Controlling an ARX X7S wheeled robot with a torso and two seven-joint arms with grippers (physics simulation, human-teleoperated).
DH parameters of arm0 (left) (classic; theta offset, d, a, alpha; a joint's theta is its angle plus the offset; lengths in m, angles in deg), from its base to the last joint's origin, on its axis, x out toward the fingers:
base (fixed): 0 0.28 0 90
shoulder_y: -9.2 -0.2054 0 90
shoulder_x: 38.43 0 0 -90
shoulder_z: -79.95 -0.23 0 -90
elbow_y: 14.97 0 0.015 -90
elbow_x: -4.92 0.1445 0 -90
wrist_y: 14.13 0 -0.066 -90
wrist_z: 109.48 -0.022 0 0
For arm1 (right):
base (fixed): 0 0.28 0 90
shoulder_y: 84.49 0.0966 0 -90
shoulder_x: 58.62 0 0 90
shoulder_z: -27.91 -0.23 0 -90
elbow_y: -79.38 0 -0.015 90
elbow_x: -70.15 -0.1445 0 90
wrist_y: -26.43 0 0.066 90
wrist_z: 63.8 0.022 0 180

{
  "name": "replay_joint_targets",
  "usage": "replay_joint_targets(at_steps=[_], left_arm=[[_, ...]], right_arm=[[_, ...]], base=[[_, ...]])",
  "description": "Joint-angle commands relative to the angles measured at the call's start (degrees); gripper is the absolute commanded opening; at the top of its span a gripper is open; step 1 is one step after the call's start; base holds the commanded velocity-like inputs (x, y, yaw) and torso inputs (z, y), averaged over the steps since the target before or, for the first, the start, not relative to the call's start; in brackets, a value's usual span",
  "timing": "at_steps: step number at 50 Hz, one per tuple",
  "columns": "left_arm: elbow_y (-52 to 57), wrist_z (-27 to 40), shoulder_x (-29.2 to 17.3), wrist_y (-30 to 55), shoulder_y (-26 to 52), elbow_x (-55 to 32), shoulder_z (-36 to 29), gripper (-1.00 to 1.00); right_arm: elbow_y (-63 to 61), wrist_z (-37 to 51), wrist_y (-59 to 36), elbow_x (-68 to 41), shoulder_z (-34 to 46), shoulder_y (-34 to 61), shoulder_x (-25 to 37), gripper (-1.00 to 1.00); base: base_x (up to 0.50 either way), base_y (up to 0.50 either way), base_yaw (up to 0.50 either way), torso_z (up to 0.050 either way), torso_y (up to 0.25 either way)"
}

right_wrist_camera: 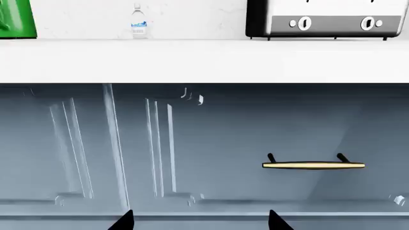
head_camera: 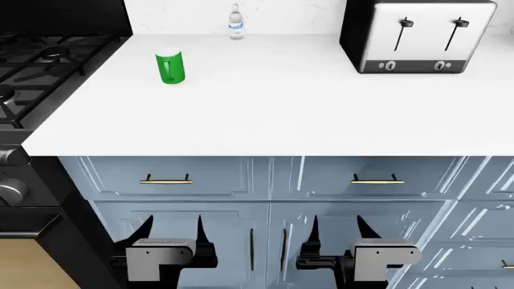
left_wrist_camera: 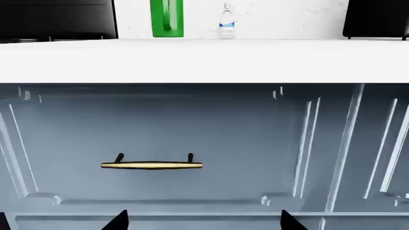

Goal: A wet mug is on the counter and needs to be dried. Pick it up and place it upside down in the open cabinet.

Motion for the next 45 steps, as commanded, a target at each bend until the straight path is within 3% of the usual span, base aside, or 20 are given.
replay_joint_targets(at_steps=[1,10,16,29,39,45], left_arm=[[0.1,1.0,-1.0,-0.1,0.2,-1.0,-0.9,1.00],[-0.4,0.8,-2.4,-3.0,-1.3,-6.9,-0.2,1.00],[1.1,2.8,-3.6,-2.7,-0.1,-6.2,-0.4,1.00],[40.0,11.2,-11.2,22.8,10.9,-11.6,10.4,1.00],[48.8,12.7,-14.9,27.1,15.0,-12.6,13.3,1.00],[48.0,13.2,-15.0,25.6,15.2,-11.8,12.9,1.00]], right_arm=[[-0.1,1.1,0.3,-0.5,1.5,-0.1,0.9,1.00],[3.4,2.2,3.1,-1.3,6.1,0.7,2.0,1.00],[2.9,3.6,3.8,-1.5,6.1,2.0,3.3,1.00],[-45.3,7.3,-21.3,1.4,-1.4,11.6,9.7,1.00],[-51.5,7.9,-25.3,1.1,-3.6,13.8,11.0,1.00],[-50.9,8.4,-24.5,0.4,-3.5,13.7,10.4,1.00]], base=[[0.00,0.00,0.00,0.000,0.000],[0.00,0.00,0.00,0.000,0.000],[0.00,0.00,0.00,0.000,0.000],[0.00,0.00,0.00,0.000,0.000],[0.00,0.01,0.00,0.000,0.000],[0.00,0.49,0.00,0.000,0.000]])
